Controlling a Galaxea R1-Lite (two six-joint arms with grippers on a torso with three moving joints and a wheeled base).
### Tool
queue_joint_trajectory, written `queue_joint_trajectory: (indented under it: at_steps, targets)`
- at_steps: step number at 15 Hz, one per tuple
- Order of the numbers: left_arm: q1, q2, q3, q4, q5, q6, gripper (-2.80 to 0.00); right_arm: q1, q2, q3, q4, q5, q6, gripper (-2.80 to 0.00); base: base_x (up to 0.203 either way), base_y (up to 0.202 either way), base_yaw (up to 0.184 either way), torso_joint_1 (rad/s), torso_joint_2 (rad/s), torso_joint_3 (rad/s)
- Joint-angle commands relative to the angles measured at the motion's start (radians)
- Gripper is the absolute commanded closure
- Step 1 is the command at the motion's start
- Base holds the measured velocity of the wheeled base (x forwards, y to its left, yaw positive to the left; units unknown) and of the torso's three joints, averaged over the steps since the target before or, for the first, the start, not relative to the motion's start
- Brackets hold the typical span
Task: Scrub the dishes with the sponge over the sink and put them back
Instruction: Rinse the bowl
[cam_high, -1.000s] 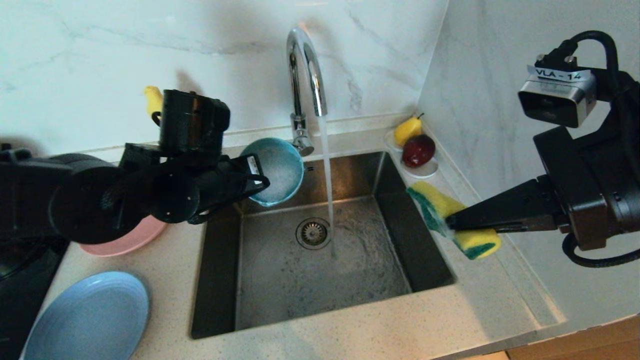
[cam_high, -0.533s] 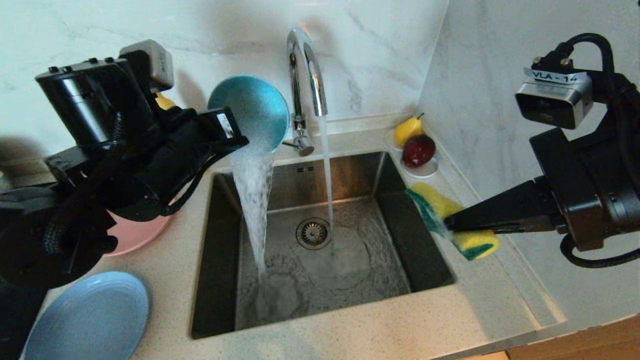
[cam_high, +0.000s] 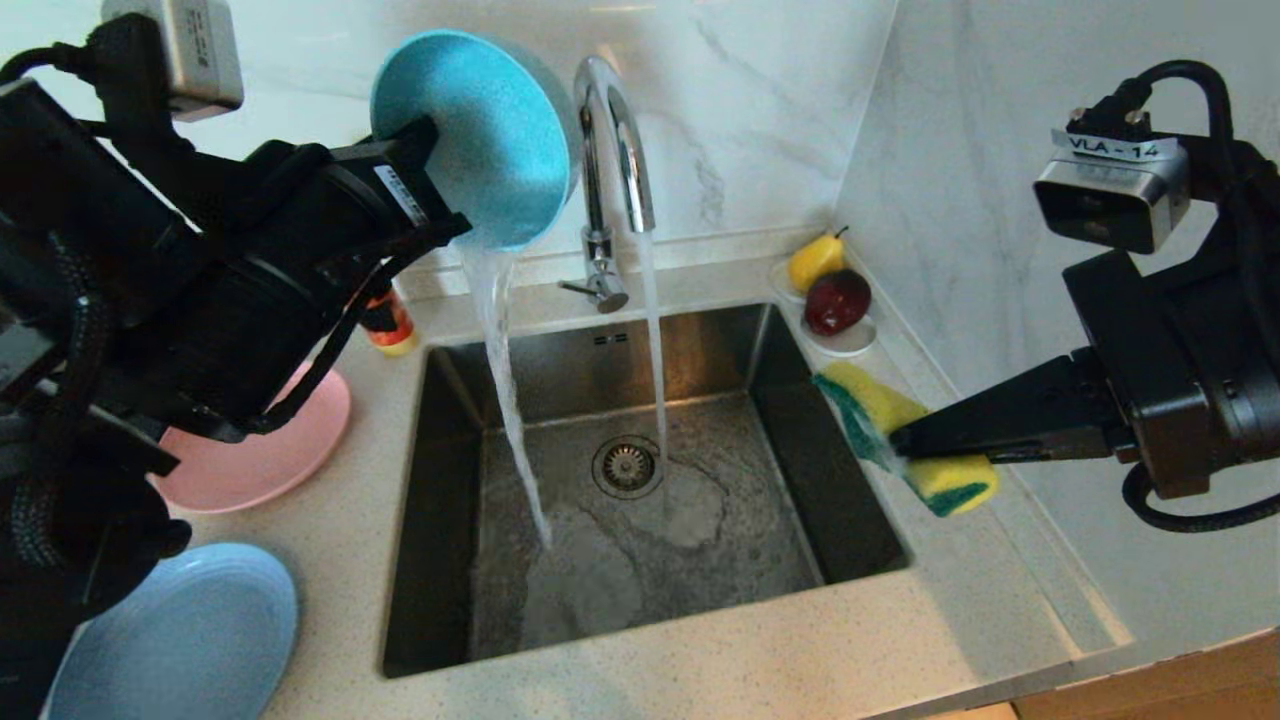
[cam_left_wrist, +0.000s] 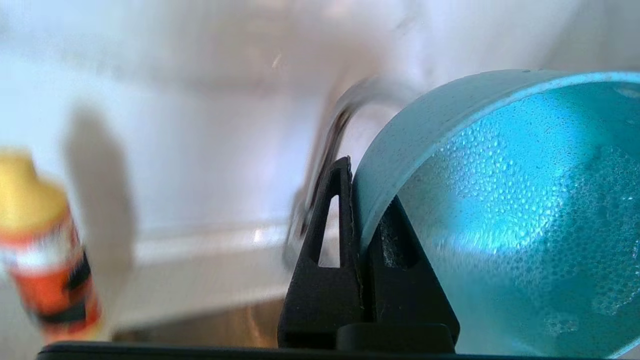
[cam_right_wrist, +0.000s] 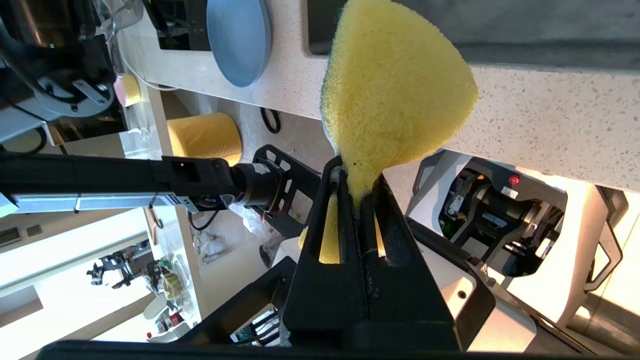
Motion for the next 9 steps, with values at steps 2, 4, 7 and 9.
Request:
queue_joint_trajectory:
  at_steps: [2, 4, 7, 9]
  targets:
    - [0.000, -0.019, 0.058, -0.119, -0.053, 0.082, 0.00, 0.000, 0.005, 0.005, 0.009, 0.003, 0.005, 0.00, 0.000, 0.000, 0.000, 0.000, 0.00, 0.000]
    - [0.000, -0.026, 0.099, -0.209, -0.085, 0.120, 0.00, 0.000, 0.013, 0.002, 0.009, 0.003, 0.005, 0.00, 0.000, 0.000, 0.000, 0.000, 0.00, 0.000]
    - [0.000, -0.076, 0.140, -0.231, -0.118, 0.140, 0.00, 0.000, 0.017, 0.002, 0.007, 0.004, 0.005, 0.00, 0.000, 0.000, 0.000, 0.000, 0.00, 0.000]
    - [0.000, -0.098, 0.142, -0.225, -0.127, 0.156, 0.00, 0.000, 0.013, 0.006, 0.007, 0.004, 0.005, 0.00, 0.000, 0.000, 0.000, 0.000, 0.00, 0.000]
